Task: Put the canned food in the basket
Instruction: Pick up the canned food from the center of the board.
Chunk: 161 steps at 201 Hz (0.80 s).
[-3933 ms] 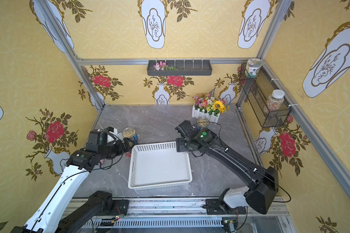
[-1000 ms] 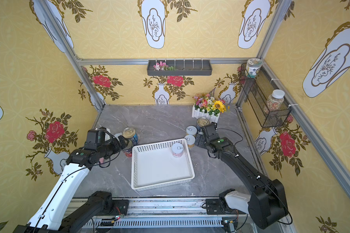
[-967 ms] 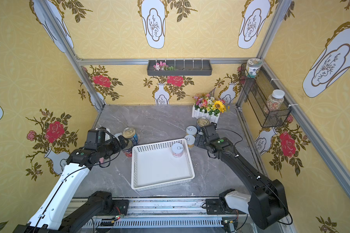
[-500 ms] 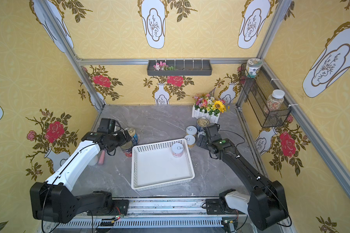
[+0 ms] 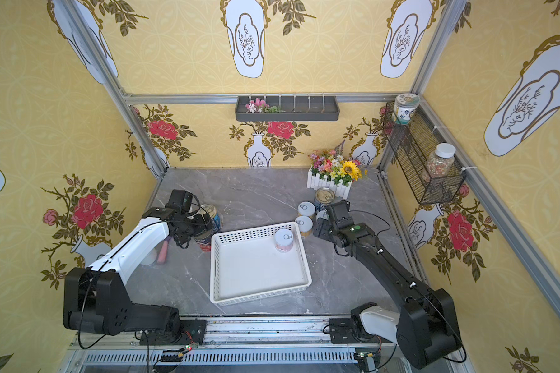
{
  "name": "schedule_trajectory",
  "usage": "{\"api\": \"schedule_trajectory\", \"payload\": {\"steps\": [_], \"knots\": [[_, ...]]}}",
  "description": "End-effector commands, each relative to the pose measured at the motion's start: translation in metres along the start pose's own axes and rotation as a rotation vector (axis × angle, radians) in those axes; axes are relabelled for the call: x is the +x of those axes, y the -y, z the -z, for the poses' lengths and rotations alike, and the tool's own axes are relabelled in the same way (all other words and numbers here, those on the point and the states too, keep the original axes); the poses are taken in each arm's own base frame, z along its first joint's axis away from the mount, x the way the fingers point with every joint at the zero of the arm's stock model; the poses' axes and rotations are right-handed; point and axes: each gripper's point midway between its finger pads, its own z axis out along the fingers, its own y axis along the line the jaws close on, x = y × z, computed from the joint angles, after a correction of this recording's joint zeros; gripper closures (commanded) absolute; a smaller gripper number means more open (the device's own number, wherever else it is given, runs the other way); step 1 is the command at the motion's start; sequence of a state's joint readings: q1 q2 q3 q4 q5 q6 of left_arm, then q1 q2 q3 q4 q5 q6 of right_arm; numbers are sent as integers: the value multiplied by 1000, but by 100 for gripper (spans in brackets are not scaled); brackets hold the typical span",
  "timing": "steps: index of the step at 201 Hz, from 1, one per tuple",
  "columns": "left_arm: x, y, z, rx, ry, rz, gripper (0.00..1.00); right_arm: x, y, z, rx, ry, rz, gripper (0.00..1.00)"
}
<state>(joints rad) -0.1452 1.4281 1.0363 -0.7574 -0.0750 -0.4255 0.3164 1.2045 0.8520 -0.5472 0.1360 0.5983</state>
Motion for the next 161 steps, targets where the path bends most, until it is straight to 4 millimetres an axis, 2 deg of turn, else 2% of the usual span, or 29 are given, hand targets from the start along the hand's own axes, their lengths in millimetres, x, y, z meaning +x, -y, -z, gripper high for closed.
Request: {"api": "schedule_trajectory", "payload": {"steps": [1, 41, 85, 161], "knots": [[2, -4, -7, -41, -26, -14, 3, -4, -2, 0, -9, 18, -8, 2], [1, -11, -10, -93, -14, -15, 2, -2, -3, -2, -10, 4, -5, 2], [2, -16, -14, -134, -24, -18, 15, -1, -4, -4, -12, -4, -5, 2], [0, -20, -8, -184, -1, -27, 23, 1, -3, -7, -3, -19, -6, 2]]}}
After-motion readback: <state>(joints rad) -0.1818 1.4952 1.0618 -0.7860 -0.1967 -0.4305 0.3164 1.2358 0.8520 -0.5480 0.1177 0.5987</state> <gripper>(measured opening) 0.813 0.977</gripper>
